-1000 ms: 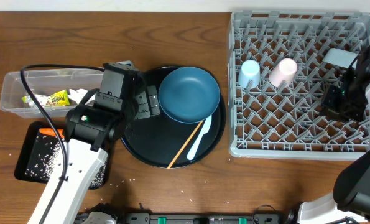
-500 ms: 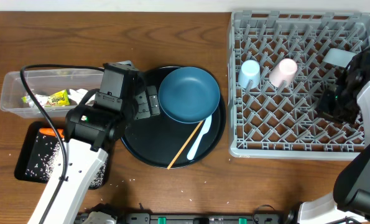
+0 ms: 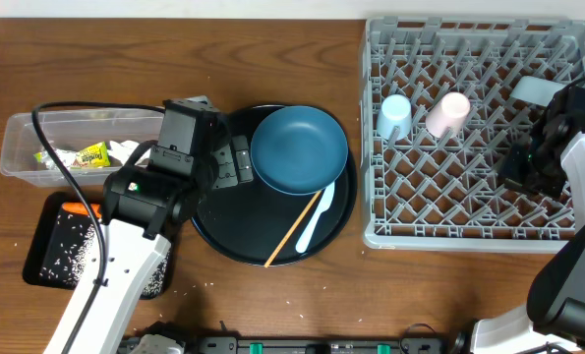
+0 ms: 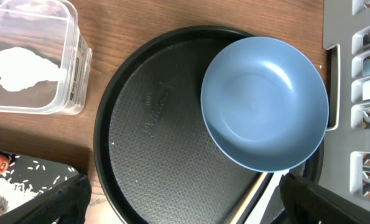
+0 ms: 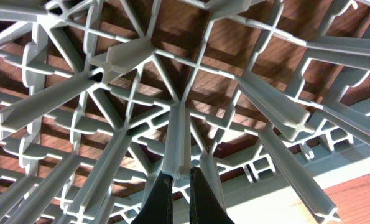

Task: Sort waste into correct bins and load items into the dishwasher rack
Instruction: 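Withdraw the right gripper from the bowl over the rack, then move the right gripper to the blue plate's rim on the black tray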

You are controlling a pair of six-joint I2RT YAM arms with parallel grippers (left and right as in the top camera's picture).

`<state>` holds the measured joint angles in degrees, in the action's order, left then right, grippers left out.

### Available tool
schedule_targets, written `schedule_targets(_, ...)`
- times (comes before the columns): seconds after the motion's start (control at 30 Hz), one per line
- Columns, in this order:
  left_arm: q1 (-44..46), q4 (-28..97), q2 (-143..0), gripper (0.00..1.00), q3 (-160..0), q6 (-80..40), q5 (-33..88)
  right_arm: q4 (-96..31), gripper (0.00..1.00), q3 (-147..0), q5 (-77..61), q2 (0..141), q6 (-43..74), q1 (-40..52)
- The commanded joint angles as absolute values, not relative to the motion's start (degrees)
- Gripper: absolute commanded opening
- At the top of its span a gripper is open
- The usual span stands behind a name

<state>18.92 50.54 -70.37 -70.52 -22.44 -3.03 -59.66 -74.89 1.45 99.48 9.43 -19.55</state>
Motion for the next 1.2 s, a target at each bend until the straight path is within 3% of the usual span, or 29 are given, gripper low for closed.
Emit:
schedule_targets(0.0,18.9,50.5,-70.4,0.98,-70.6,-22.1,-3.7,-56.8,0.01,-74.7,3.2,99.8,9.6,-19.2)
schedule_targets(0.27,18.9,50.5,-70.4,0.98,-70.6,-22.1,-3.7,-56.6,0.02,-74.7,2.9,99.8,9.6,-19.1)
schedule_targets(0.37,18.9,50.5,-70.4,0.98,-70.6,-22.1,-3.7,-57.1,0.20,-75.0,2.0,99.6,9.6,-19.1)
schedule_targets(0.4,18.9,50.5,-70.4,0.98,-70.6,-22.1,-3.7,-57.6,0.36,-75.5,1.8,99.6,9.6,-19.1)
schedule_targets(0.53,18.9,50.5,-70.4,0.98,-70.6,-22.1,-3.7,-61.5,0.55,-80.8,1.7,99.6,9.6,-19.1)
schedule_targets(0.63,18.9,50.5,-70.4,0.98,-70.6,-22.1,-3.7,-65.6,0.57,-87.0,-1.0,99.6,8.6,-19.1)
schedule_targets(0.93,18.9,50.5,-70.4,0.98,-70.6,-22.1,-3.7,-72.7,0.58,-99.6,-31.4,99.6,-10.5,-13.2)
schedule_targets(1.17,19.0,50.5,-70.4,0.98,-70.6,-22.1,-3.7,-66.1,0.56,-99.3,-33.9,99.7,-11.3,-1.8)
